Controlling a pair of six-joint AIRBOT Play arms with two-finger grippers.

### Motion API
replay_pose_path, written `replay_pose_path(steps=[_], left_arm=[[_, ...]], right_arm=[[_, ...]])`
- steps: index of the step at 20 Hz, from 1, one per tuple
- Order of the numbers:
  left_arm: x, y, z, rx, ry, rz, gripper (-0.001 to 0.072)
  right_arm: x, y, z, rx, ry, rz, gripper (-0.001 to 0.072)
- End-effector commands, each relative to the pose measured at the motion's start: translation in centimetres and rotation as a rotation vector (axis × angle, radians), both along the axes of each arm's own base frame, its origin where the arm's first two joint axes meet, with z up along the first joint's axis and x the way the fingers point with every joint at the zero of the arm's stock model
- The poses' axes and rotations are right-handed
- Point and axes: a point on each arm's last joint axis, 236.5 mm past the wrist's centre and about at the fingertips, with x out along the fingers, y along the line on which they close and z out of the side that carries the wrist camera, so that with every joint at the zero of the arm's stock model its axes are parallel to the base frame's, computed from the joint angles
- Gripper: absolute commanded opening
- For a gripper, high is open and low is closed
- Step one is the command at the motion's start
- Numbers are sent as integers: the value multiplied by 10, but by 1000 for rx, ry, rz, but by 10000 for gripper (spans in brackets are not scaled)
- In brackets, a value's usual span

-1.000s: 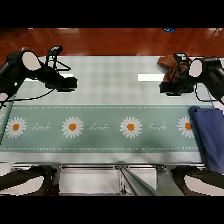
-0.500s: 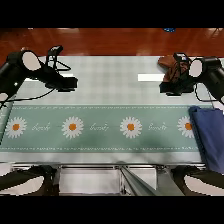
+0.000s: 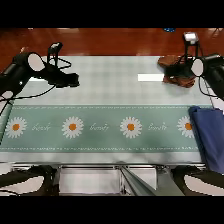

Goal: Fold the shirts.

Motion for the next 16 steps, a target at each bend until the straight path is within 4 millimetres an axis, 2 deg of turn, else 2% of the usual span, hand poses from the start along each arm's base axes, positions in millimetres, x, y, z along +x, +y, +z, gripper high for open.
replay_pose_path(steps=[1, 3, 5, 8, 10, 13, 14, 15, 16], left_arm=[[-22, 26, -6, 21, 115, 28, 507], [-34, 33, 8, 12, 129, 29, 508], [-41, 21, 36, -45, 74, 13, 508], [-44, 1, 68, -102, -38, 16, 508], [-45, -8, 69, -116, -41, 24, 508], [-48, -14, 60, -126, -21, 40, 508], [-50, -14, 55, -125, -10, 44, 508], [-51, -14, 51, -124, -1, 44, 508], [-53, -14, 49, -122, 6, 44, 508]], right_arm=[[31, -67, 41, -35, -204, -135, 407], [36, -110, 28, 11, -224, -230, 407], [42, -138, -2, 64, -179, -293, 407], [64, -141, -53, 144, -70, -285, 407], [70, -140, -93, 166, 42, -287, 407], [56, -131, -150, 200, 238, -278, 404], [49, -129, -159, 201, 284, -275, 302], [44, -128, -162, 197, 311, -264, 35], [43, -126, -159, 200, 317, -256, 29]])
